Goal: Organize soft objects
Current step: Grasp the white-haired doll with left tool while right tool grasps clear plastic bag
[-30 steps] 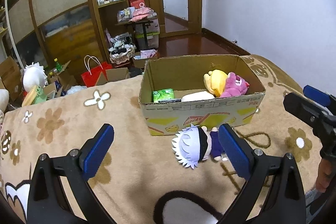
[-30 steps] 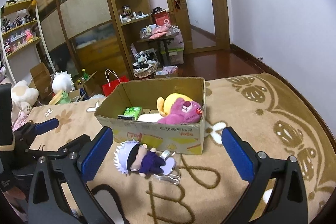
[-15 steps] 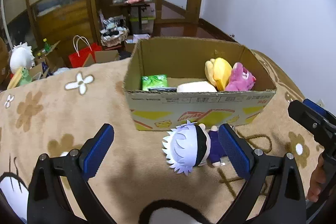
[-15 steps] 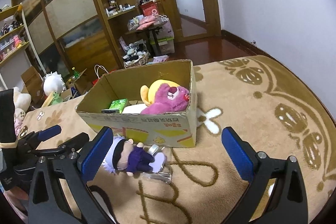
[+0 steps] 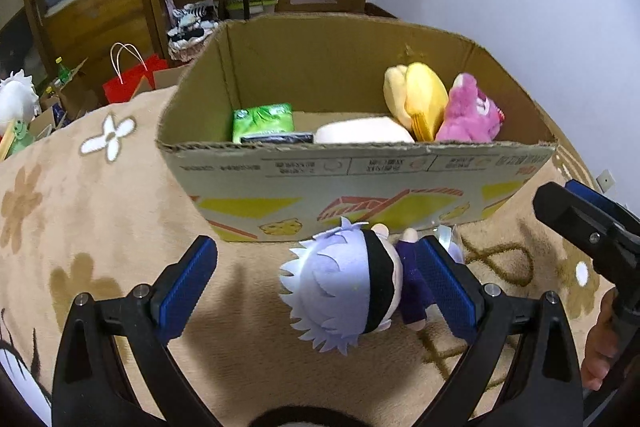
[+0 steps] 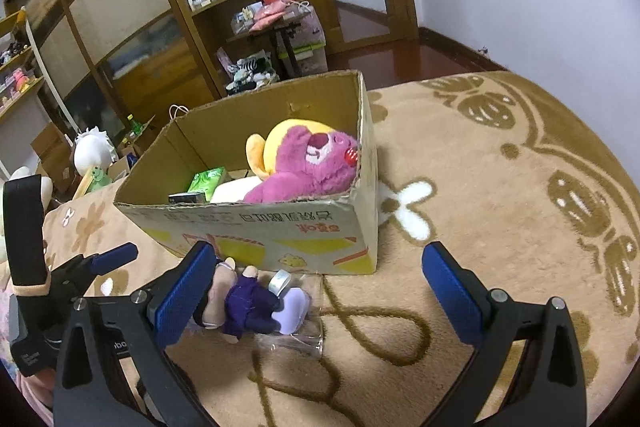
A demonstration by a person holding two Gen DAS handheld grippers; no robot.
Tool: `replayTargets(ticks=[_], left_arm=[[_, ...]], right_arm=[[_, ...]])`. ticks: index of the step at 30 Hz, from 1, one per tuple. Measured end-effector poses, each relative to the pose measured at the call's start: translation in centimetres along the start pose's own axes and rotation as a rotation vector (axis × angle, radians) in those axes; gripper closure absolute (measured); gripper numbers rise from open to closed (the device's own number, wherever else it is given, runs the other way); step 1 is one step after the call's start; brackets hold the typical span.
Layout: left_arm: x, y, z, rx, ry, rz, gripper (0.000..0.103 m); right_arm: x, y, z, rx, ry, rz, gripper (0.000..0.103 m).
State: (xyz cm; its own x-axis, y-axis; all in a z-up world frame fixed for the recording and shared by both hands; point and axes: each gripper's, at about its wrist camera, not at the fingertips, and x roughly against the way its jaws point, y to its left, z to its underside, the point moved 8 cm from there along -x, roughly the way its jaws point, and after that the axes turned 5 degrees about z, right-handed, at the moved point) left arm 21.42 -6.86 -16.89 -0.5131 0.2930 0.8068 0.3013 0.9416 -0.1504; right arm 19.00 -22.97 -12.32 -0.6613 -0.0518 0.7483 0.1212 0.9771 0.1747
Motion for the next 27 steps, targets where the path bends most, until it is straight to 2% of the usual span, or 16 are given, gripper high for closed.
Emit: replayTargets(ticks=[12,18,23,27], left_arm=[[-3.0,-1.3,1.9,-0.062,0.088,-0.001,0.004],[-3.7,-0.5,2.2,0.016,0.121,0.056,0.005],[-3.7,-0.6,2.5,0.045,0.142,0.138,0.031],[-3.5,-0.8,2.6,0.036,0.139,0.114,0.039]], right_arm=[[-3.4,0.3,1.6,0.01,0.096,0.0,0.0],[-4.3,-0.2,2.1,-0.019,0.127,-0.003,0.0],[-4.8,-0.5,2.5,-0.035,0.151,-0.008,0.0],[-4.9,-0.2,2.7,-0.03,0.16,-0.012,0.0]])
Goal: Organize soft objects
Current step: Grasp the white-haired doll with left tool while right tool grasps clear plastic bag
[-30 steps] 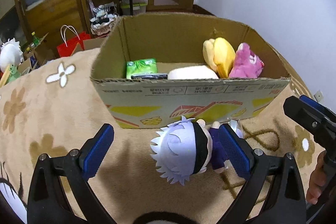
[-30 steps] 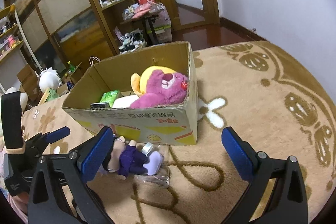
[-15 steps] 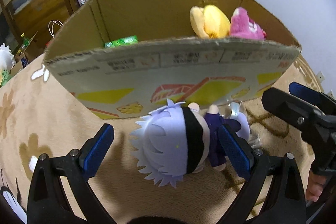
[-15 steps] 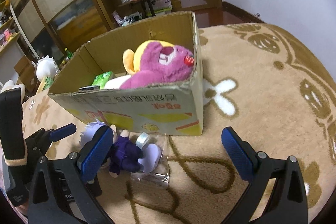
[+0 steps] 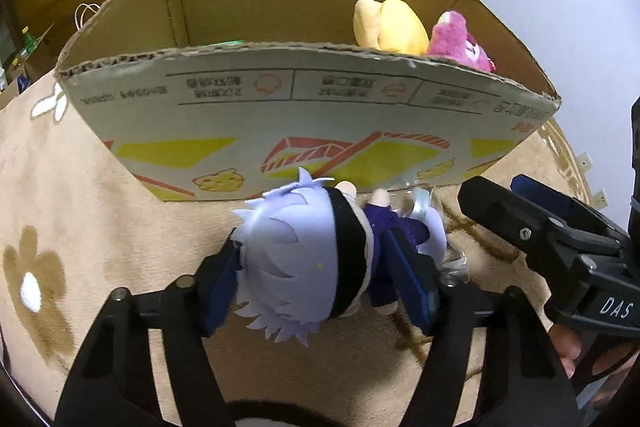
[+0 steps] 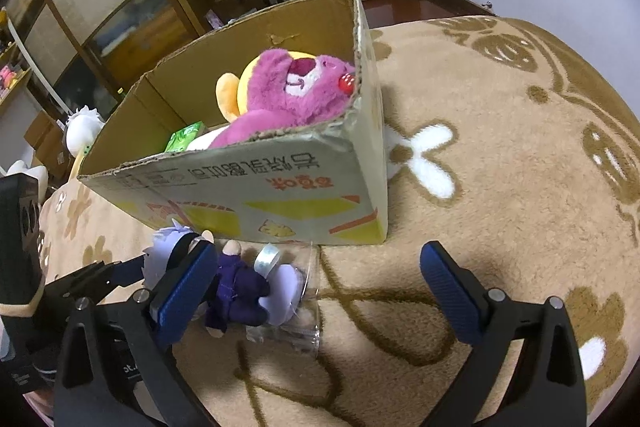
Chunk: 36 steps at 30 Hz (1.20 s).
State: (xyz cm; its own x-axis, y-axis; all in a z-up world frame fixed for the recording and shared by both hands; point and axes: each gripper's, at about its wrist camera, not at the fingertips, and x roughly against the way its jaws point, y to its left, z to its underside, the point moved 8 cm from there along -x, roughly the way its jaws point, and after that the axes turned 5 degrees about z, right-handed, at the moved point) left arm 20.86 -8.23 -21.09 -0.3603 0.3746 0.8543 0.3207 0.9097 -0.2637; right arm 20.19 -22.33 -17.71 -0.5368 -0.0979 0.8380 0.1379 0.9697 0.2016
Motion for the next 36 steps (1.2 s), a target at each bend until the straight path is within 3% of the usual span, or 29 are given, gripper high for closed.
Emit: replayTargets(ticks=[5,13,20,26,36], left_arm=[[0.6,0.4,-0.3,0.013,0.004,0.0,0.046],[1.3,-0.2,-0.2,-0.004,0.005,-0.032,0.047],[4.0,1.4,-0.5,0.025,-0.032,-0.129,0.047],[4.7,2.4,-0.2,0.025,-0.032,-0.174,0.047],[3.8,2.9,0.7,0.045,-0.001,-0.172,0.047]], right_arm=[[-0.3,0.3,0.5,-0.008,0.019,-0.012,0.001],[-0.8,0.4,0.9,-0.004,0.046,-0.018,0.003],[-1.3,0.7,1.4,0.016,0.071,-0.024,0.004],[-2.4,1.2,2.1,0.041,0.104,-0.018,0.012],[-3.8,1.8,2.6,0.106,0.112,0.044,0.014]])
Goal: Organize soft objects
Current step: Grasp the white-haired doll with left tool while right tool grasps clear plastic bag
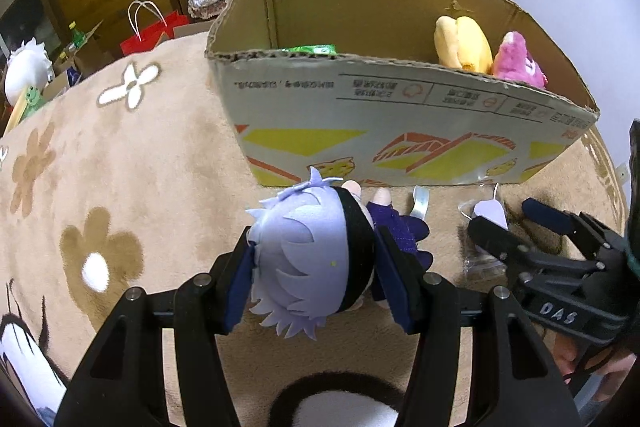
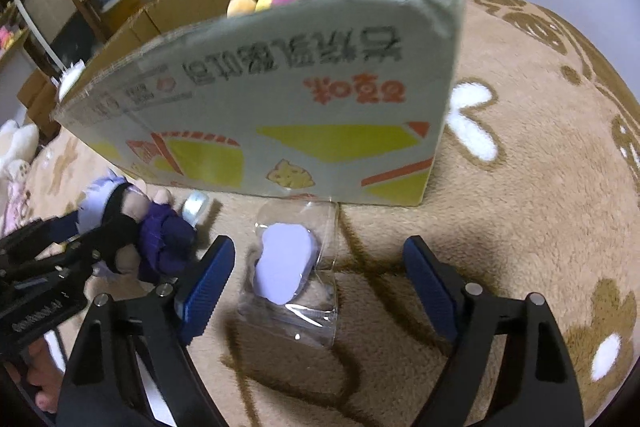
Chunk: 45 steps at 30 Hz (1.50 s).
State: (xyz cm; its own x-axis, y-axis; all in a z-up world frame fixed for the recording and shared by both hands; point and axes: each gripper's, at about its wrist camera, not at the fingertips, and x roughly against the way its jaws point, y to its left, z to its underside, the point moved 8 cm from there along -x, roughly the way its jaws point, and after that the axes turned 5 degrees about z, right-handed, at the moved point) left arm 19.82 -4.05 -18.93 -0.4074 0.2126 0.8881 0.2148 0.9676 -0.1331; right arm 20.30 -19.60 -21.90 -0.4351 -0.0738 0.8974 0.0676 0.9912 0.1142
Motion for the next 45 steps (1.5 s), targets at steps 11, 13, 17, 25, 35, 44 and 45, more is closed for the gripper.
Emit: replayTargets(ticks=[11,13,17,25,35,44,45], left_arm=[[-1.3,1.6,-0.8,0.034,0.032,0.021,0.047],[-1.5,1.9,-0.9,0.04,0.036,0.026,0.047],[-1.6,2.1,-1.1,0.035,0.035,0.022,0.047],[-1.0,1.8,-0.5,0.033,0.022,0.029,0.048],[0.8,1.2,0.1,0.018,-0.029,0.023,0.048],[4.2,0.4,0.5,0.007,-0.115,0.017,0.049],[4.7,0.4,0.4,0.005,-0.129,0.015,0.049]], right_arm=[[-1.3,1.2,0.2,0.07,-0.001,0.097,0.014],[-1.3,1.7,0.2,0.071,0.004,0.102,0.015],[-0.8,2.6,0.5,0.078,0.003,0.123,0.025],[0.3,4.7,1.1,0.125,-0.016,0.1,0.053],[2.9,3.4,0.3,0.072,-0.053,0.073,0.054],[7.3,0.7,0.5,0.056,-0.131,0.053,0.057],[7.9,0.7,0.5,0.058,-0.143,0.053,0.064]])
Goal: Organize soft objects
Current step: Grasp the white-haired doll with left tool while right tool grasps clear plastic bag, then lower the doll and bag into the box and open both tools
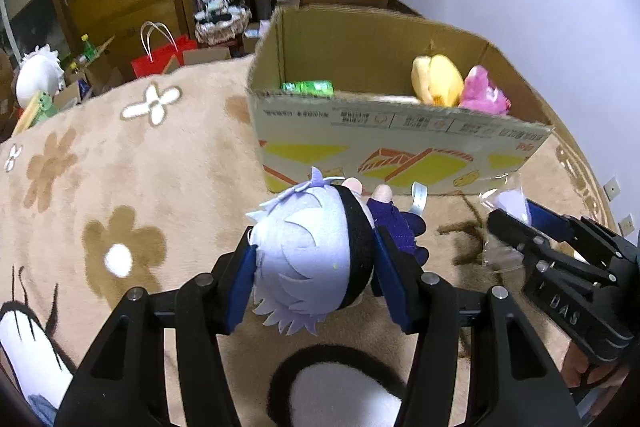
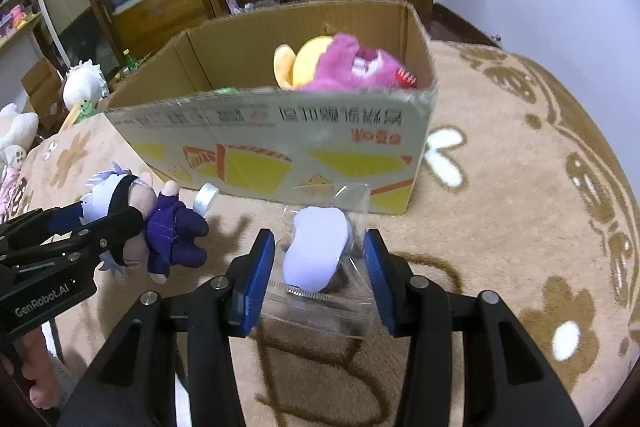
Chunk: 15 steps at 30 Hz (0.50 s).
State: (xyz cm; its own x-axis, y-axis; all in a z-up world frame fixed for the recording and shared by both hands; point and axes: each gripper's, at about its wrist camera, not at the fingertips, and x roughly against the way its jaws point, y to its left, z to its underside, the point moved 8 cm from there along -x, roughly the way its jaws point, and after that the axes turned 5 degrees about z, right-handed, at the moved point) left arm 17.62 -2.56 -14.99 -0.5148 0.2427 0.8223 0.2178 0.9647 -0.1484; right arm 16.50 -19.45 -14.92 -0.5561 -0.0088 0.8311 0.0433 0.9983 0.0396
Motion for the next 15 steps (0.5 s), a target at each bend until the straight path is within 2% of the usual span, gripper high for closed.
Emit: replayTargets(ticks=[9,15], left_arm=[[5.4,-0.7,-2.1,-0.026,-0.2,-0.022,0.049],[8.0,-1.0,-4.2,-0.039,-0.327,-0.024,0.048]], right_arm=[[2.2,0.8,-1.1,-0.007,-0.066,-0.041,0.065],[5.7,0.7,-3.1,-0.029,-0.177,-0.061,0.065]])
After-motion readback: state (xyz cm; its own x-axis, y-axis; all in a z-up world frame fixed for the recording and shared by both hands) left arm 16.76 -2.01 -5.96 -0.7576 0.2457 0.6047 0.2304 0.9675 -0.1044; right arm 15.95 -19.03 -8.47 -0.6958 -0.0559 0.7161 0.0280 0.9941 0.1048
